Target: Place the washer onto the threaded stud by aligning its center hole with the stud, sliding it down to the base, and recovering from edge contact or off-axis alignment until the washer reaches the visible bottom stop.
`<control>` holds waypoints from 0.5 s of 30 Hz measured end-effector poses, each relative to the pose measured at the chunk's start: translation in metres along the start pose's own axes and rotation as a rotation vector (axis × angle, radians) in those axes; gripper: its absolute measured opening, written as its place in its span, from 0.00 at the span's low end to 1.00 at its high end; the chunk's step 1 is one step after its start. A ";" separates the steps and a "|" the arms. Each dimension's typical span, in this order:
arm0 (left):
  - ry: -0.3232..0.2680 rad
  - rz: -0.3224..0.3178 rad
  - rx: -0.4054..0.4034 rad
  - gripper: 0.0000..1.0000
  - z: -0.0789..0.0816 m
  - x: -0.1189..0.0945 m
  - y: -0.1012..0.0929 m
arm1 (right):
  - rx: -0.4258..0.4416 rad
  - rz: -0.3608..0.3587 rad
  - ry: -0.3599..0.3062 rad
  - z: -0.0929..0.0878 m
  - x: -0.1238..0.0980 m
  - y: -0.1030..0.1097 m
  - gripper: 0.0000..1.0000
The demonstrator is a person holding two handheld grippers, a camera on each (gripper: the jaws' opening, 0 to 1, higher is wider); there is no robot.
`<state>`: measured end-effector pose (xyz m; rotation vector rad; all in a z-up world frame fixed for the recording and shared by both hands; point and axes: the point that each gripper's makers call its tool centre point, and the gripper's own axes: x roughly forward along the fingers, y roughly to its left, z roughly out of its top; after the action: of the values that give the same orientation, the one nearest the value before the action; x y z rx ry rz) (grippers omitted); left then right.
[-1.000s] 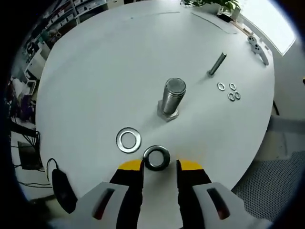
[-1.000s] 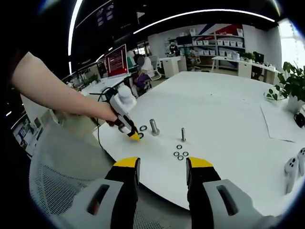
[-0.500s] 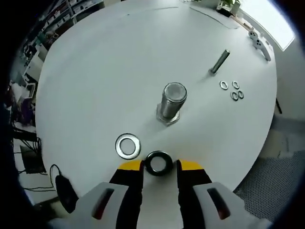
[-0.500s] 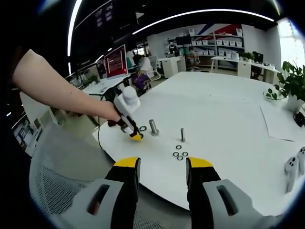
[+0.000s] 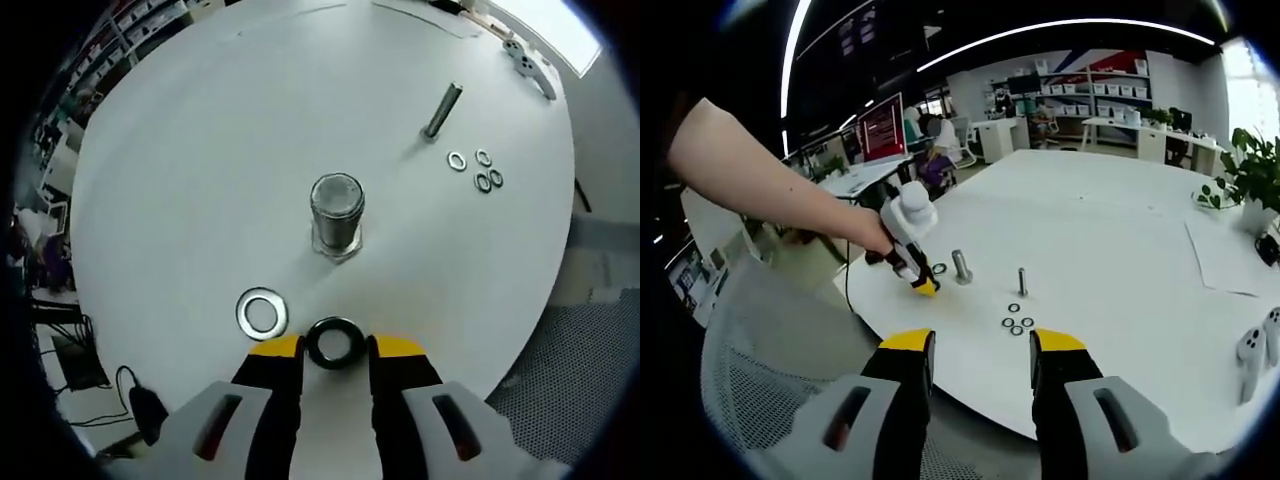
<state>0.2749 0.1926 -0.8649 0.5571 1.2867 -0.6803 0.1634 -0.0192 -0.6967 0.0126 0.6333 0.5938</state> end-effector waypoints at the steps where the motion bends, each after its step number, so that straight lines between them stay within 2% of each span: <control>1: 0.000 0.000 0.001 0.24 0.000 0.000 0.000 | 0.000 0.000 0.000 0.000 0.000 0.000 0.40; 9: 0.048 -0.001 0.045 0.25 -0.001 0.002 -0.002 | -0.003 0.001 0.002 0.000 0.000 0.001 0.40; 15: 0.052 -0.007 0.061 0.25 -0.002 0.002 -0.001 | -0.002 0.000 0.001 0.000 0.000 0.001 0.40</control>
<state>0.2732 0.1927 -0.8676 0.6235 1.3201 -0.7168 0.1632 -0.0187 -0.6966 0.0103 0.6334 0.5948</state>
